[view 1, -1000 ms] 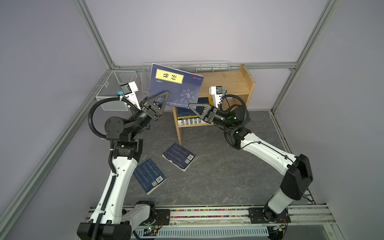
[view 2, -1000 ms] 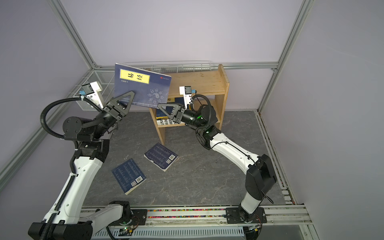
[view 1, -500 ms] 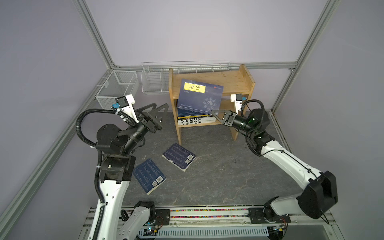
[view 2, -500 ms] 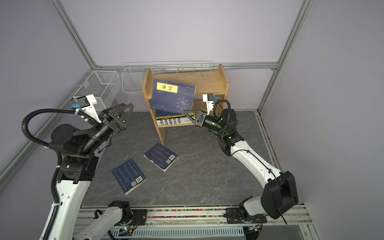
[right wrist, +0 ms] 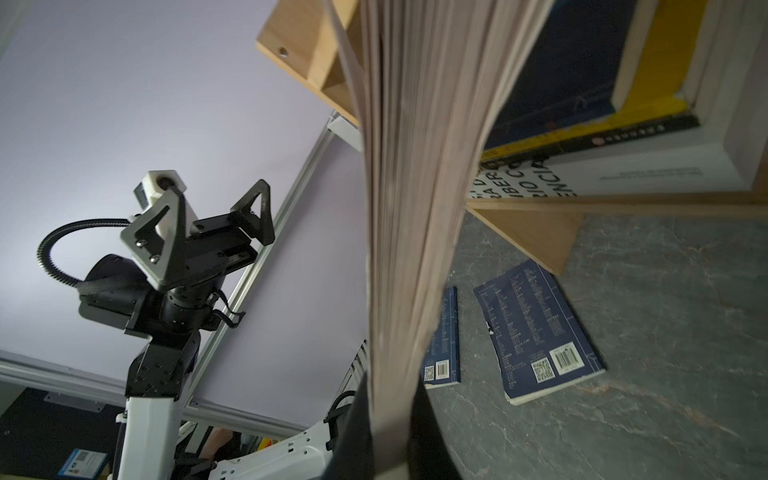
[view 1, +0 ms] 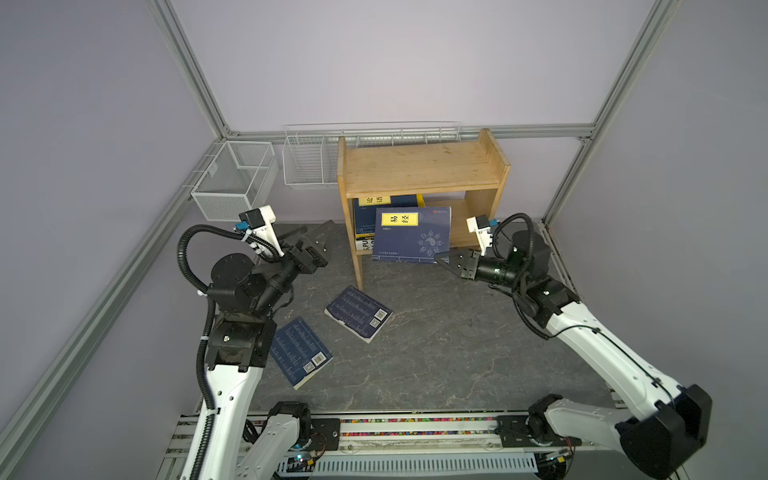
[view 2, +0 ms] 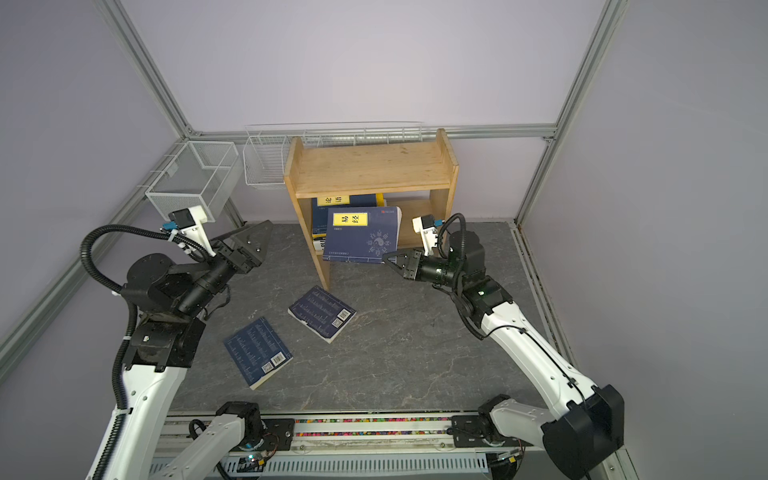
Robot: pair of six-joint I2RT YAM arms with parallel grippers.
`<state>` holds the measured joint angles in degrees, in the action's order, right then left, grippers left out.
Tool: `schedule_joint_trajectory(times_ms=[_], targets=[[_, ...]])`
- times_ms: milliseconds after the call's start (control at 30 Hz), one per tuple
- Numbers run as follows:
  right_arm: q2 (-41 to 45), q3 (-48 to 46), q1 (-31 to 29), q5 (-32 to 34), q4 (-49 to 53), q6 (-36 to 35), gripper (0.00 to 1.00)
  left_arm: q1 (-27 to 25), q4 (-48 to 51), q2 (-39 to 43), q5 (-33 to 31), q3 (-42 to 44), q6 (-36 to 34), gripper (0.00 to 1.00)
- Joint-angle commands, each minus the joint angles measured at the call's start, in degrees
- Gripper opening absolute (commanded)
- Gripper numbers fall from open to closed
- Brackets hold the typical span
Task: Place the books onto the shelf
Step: 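Push the dark blue book onto the lower shelf stack with the right gripper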
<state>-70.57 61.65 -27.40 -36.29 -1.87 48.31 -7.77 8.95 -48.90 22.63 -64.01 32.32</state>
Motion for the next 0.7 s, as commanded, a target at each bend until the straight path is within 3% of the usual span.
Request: schedule_joint_trajectory(times_ms=[0, 433, 667], targets=[[-2.6, -0.7, 0.2, -1.3, -5.1, 4.6, 0.07, 0.2, -0.3, 1.1, -1.2, 0.2, -0.9, 0.98], [-8.5, 2.3, 1.3, -4.7, -12.7, 9.9, 0.07, 0.2, 1.1, 2.5, -3.0, 0.8, -2.4, 0.99], [-15.7, 10.0, 2.5, -8.4, -14.1, 13.7, 0.07, 0.2, 0.5, 1.3, -2.2, 1.3, -2.4, 1.00]])
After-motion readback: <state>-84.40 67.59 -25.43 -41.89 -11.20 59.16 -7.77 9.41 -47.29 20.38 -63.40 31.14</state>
